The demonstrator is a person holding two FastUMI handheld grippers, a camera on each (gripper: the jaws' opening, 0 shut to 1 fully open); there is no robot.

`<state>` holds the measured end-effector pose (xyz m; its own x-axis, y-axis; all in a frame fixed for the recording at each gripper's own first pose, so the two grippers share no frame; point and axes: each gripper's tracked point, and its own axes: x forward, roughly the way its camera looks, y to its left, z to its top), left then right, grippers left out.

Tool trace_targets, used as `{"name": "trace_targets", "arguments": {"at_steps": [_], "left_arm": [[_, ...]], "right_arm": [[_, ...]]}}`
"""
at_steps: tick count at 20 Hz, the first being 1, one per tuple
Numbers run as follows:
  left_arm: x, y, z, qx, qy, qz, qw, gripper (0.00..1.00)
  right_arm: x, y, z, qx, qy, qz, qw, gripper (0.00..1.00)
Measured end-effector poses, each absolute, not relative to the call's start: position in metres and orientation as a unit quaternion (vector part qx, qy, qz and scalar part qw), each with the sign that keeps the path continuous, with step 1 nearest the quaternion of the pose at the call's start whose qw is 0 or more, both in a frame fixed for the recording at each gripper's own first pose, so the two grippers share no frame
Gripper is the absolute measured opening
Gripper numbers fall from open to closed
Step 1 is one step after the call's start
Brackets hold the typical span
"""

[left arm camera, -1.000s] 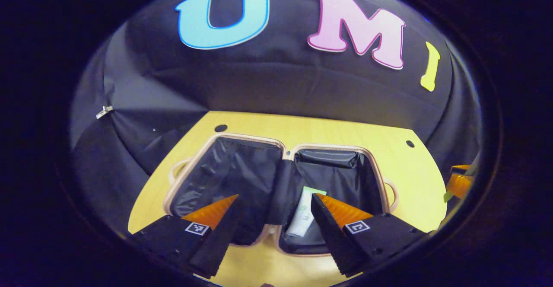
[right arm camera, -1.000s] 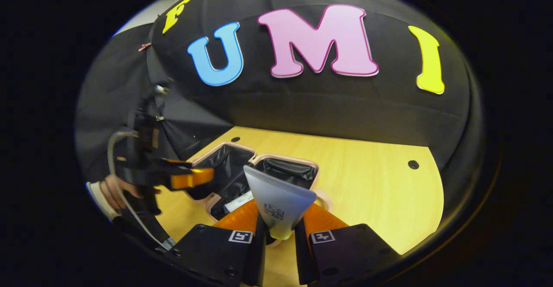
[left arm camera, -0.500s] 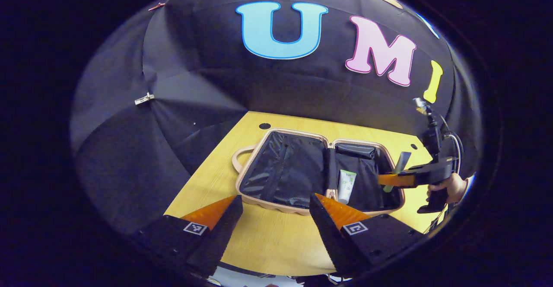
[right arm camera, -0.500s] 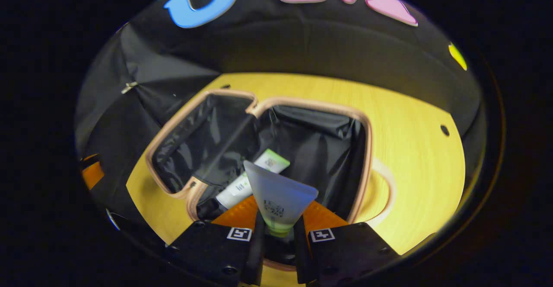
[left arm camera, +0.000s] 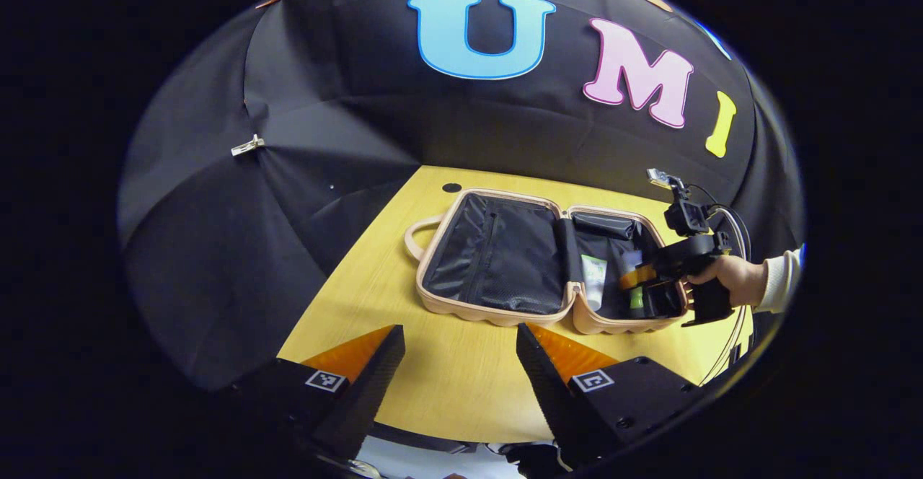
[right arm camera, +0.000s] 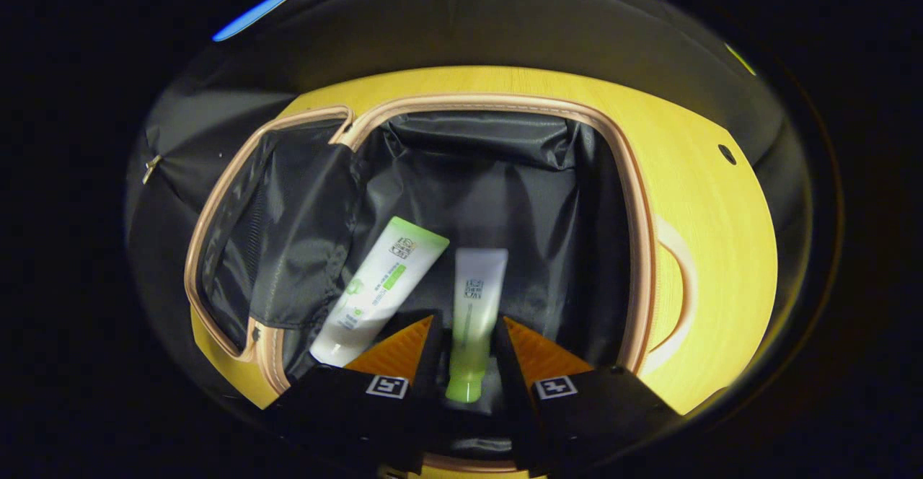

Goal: First open the suitcase, pack the skin care products into it, and then close the suitcase.

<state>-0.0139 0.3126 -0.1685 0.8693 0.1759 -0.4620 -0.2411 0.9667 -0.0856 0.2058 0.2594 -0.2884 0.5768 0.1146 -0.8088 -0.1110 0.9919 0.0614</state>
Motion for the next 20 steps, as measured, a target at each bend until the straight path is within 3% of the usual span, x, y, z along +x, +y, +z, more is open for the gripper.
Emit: {"name": "trace_targets", "arguments": {"at_steps": [2, 3, 5, 6, 12, 17, 20], "left_arm": [[-0.010, 0.323, -0.168, -0.062, 0.229, 0.116, 0.965, 0.98], [-0.008, 0.328, -0.167, -0.062, 0.224, 0.120, 0.965, 0.98], [0.005, 0.343, -0.162, -0.070, 0.210, 0.129, 0.967, 0.98], [0.013, 0.352, -0.160, -0.078, 0.203, 0.130, 0.967, 0.98], [0.095, 0.416, -0.164, -0.134, 0.180, 0.130, 0.966, 0.98], [0.171, 0.456, -0.203, -0.205, 0.181, 0.108, 0.956, 0.96], [0.199, 0.466, -0.228, -0.305, 0.200, 0.102, 0.926, 0.96]], "right_arm": [[0.202, 0.261, -0.269, 0.008, 0.432, 0.067, 0.899, 0.63], [0.198, 0.262, -0.258, 0.012, 0.422, 0.071, 0.904, 0.63], [0.186, 0.260, -0.230, 0.019, 0.390, 0.080, 0.917, 0.77], [0.179, 0.257, -0.218, 0.022, 0.373, 0.084, 0.924, 0.95], [0.122, 0.223, -0.155, 0.042, 0.299, 0.088, 0.949, 0.98], [0.069, 0.170, -0.131, 0.054, 0.272, 0.054, 0.959, 0.98], [0.045, 0.118, -0.124, 0.017, 0.270, 0.017, 0.963, 0.98]]}}
